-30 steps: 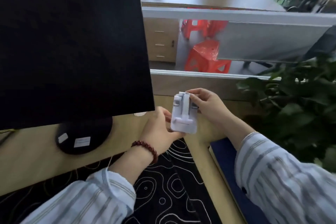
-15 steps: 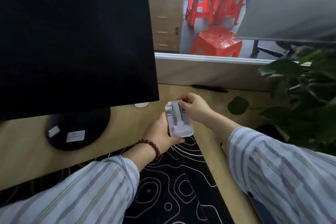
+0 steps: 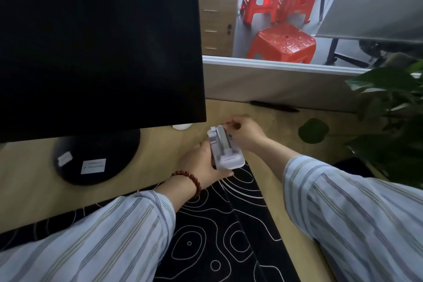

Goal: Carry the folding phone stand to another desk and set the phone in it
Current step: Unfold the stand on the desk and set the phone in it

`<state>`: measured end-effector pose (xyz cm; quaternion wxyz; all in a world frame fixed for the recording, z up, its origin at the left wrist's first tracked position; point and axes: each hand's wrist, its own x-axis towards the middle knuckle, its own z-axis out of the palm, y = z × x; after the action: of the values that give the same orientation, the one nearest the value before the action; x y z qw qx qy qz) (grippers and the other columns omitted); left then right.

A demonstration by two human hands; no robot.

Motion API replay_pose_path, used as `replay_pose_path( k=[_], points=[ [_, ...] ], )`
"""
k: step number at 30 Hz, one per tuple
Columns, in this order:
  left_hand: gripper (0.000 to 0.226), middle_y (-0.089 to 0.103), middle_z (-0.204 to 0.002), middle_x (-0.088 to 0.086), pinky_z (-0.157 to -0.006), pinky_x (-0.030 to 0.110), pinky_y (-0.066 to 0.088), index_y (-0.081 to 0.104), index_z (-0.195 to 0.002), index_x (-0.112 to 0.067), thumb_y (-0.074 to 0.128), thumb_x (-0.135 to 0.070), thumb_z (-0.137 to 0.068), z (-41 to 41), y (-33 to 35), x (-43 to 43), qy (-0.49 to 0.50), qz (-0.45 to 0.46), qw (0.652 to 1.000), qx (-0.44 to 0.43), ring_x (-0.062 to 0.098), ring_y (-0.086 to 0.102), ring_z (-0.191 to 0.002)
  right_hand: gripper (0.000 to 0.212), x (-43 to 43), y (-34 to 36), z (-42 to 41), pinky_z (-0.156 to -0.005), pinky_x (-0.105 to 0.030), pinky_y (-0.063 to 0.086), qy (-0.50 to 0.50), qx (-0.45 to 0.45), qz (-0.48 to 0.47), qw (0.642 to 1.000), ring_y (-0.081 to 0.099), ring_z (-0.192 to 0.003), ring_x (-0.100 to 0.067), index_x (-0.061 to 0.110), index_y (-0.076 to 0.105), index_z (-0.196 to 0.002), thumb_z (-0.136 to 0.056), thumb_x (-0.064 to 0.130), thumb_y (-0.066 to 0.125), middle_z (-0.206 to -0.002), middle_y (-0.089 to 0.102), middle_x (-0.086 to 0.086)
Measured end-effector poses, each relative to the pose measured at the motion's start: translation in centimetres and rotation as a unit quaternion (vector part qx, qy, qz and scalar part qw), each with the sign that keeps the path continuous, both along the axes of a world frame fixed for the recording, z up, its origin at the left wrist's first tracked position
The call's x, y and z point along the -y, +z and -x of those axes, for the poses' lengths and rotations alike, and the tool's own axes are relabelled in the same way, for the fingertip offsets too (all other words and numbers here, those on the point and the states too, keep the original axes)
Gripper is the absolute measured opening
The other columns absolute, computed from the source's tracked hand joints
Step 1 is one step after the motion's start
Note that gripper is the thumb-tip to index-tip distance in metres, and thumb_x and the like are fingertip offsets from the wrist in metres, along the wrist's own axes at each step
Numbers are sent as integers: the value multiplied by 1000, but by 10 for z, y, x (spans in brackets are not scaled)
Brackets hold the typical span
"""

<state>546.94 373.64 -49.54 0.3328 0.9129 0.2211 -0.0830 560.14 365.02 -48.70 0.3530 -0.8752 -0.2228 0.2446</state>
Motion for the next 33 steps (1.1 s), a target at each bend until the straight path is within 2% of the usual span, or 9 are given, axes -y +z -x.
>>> replay_pose_path(
  k=[3,6,8,10,14,18,23,29,33],
  points=[
    [114,47,-134,-3,-88,33,51,26,-143,-28,83,-55,-48,1,2,-7,-9,-4,1000,-19,17,55,-113,40,8,11,-2,-80,-25,39,101,56,59,992,55,-113,-20,21,57,-127,-88,32,57,-131,57,-1],
    [129,19,-151,4,-98,31,41,9,-149,-19,87,-47,-49,-2,8,-16,-29,-19,999,-24,21,37,-133,78,17,39,3,-97,-22,28,274,120,105,948,34,-135,-19,22,38,-142,-74,39,73,-149,39,3],
    [136,11,-156,3,-99,27,37,-4,-150,-15,88,-42,-53,-5,9,-18,-48,-1,999,-18,19,30,-138,102,19,50,8,-109,-31,26,358,160,171,904,25,-139,-21,19,28,-146,-62,42,82,-153,31,1],
    [138,17,-156,-2,-94,22,37,-14,-150,-17,87,-36,-57,-6,9,-15,-53,39,998,-12,16,34,-136,115,17,50,13,-113,-40,27,395,201,233,865,23,-142,-23,14,20,-149,-58,44,85,-157,25,-2],
    [135,27,-151,-6,-94,20,34,-17,-149,-19,85,-33,-62,-9,6,-11,-52,84,995,18,12,36,-134,105,11,42,13,-101,-37,43,402,256,233,848,43,-127,-24,8,32,-142,-56,43,84,-143,41,-6],
    [141,33,-145,-11,-104,32,40,-18,-148,-21,87,-37,-56,-7,-3,-14,-35,105,994,16,12,38,-133,98,10,43,10,-91,-35,49,403,270,217,847,52,-113,-22,9,38,-135,-54,40,83,-131,49,-4],
    [142,38,-135,-14,-99,30,43,-19,-148,-18,89,-29,-56,-9,-2,-13,-19,119,993,21,9,43,-124,99,12,48,10,-88,-33,49,397,238,199,863,54,-109,-21,11,39,-137,-53,37,83,-128,53,-2],
    [143,37,-146,-5,-104,39,43,-19,-147,-24,89,-29,-53,-8,-2,-17,-17,132,991,5,17,42,-131,83,8,59,7,-65,-29,50,373,160,218,887,56,-89,-21,16,43,-127,-54,33,79,-106,59,-1],
    [140,37,-143,-6,-96,26,40,-21,-145,-24,88,-24,-58,-9,-4,-15,2,161,987,8,10,41,-124,92,15,53,9,-77,-29,48,361,132,201,901,54,-102,-21,17,33,-137,-58,34,79,-120,54,0]
  ],
)
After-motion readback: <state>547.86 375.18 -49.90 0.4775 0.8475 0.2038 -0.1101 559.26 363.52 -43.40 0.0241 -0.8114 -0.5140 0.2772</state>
